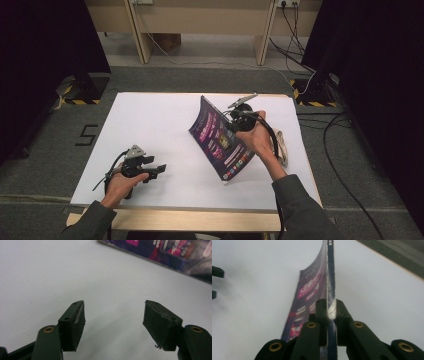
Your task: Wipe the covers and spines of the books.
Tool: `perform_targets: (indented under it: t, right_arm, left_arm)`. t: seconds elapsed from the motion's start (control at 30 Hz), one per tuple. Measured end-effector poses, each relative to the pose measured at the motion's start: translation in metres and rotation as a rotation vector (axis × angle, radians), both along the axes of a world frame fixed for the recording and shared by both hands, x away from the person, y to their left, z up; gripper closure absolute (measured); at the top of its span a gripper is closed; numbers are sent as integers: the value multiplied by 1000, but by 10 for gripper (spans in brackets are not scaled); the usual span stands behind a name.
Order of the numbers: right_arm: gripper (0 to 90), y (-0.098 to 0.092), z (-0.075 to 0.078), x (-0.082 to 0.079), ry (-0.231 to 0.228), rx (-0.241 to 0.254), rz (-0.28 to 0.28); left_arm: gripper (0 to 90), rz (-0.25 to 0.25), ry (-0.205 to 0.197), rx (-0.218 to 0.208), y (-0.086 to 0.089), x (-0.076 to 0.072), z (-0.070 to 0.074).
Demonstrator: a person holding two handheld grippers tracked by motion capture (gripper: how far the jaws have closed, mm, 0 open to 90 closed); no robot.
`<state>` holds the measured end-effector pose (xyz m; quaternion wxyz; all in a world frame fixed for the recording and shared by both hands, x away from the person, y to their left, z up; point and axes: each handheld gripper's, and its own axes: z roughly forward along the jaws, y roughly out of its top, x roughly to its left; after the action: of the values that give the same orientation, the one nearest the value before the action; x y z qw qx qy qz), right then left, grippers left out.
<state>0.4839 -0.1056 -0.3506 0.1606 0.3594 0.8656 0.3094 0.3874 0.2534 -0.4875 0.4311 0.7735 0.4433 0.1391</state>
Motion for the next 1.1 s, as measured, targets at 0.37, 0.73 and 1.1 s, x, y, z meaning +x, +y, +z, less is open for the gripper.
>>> perform_targets:
  t: [0.37,0.73,1.1]
  right_arm:
    - [841,28,32,1,-142,-261,6]
    - [839,58,17,-13,-19,-233,127]
    - [838,81,-15,-24,83,-198,200]
  left_arm:
    - [334,12,13,4,2,1,-1]
    - [334,18,13,9,3,1,-1]
    - [333,24,23,5,7,3,-2]
